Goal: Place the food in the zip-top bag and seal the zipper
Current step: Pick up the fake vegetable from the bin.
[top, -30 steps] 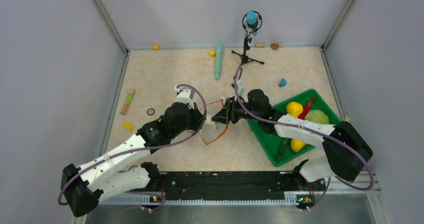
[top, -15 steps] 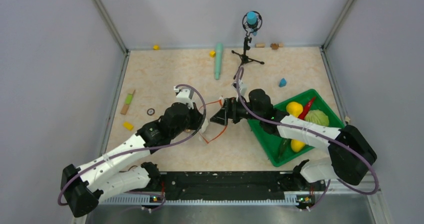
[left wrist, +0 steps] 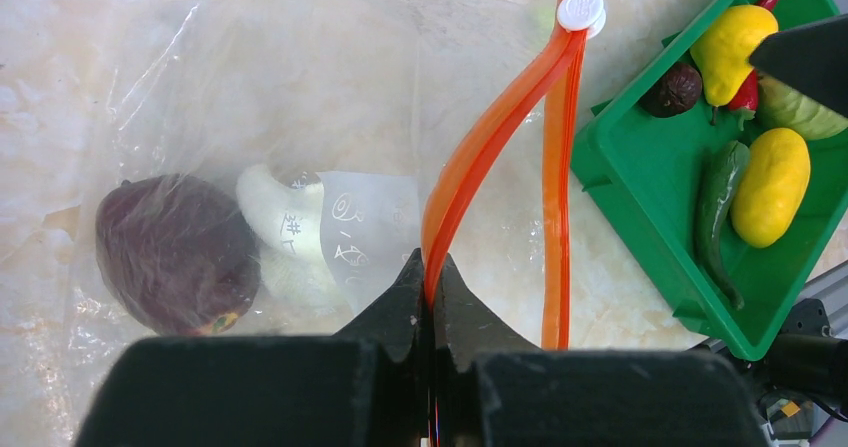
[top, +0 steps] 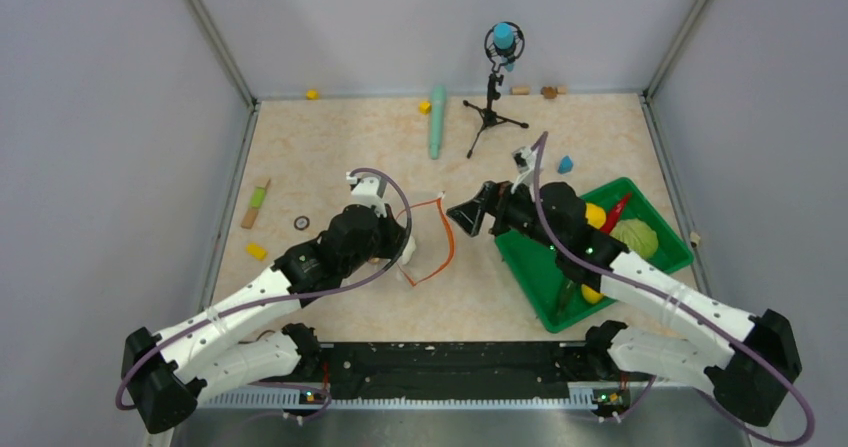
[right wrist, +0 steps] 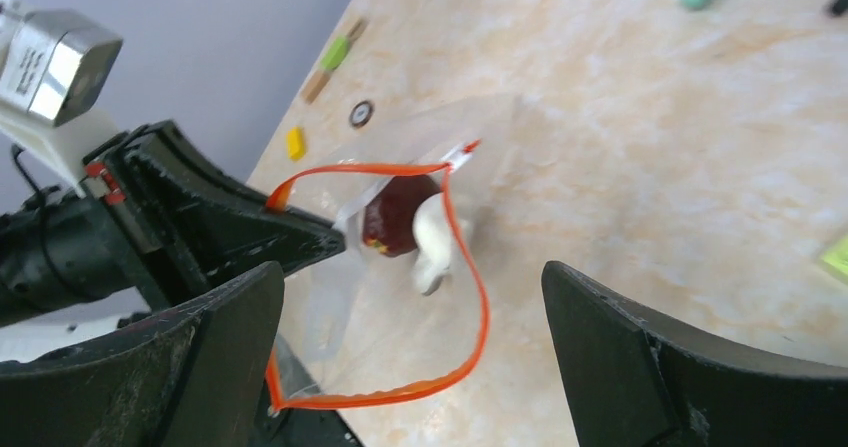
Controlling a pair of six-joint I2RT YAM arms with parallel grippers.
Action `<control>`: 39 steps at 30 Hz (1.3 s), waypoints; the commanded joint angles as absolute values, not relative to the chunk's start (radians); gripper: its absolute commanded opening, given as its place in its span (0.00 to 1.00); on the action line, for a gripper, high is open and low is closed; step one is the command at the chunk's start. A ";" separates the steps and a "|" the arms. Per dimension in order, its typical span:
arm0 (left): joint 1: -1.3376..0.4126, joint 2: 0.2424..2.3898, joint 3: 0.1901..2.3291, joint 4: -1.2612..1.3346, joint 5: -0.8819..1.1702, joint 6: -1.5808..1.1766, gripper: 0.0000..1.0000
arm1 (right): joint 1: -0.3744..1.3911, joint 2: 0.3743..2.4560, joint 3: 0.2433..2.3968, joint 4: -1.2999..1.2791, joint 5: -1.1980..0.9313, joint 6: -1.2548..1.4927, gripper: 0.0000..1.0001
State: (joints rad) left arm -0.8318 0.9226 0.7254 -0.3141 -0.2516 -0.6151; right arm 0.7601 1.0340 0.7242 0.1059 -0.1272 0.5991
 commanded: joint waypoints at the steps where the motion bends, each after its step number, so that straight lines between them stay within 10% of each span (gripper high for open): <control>1: -0.828 0.904 0.726 -0.269 -0.266 -0.604 0.00 | 0.769 0.930 0.705 -0.036 0.158 0.570 0.99; 12: -0.827 0.905 0.724 -0.266 -0.264 -0.606 0.00 | 0.727 0.884 0.657 -0.262 0.579 0.680 0.99; 39: -0.827 0.905 0.717 -0.257 -0.273 -0.604 0.00 | 0.465 1.225 0.565 -0.160 0.508 0.696 0.91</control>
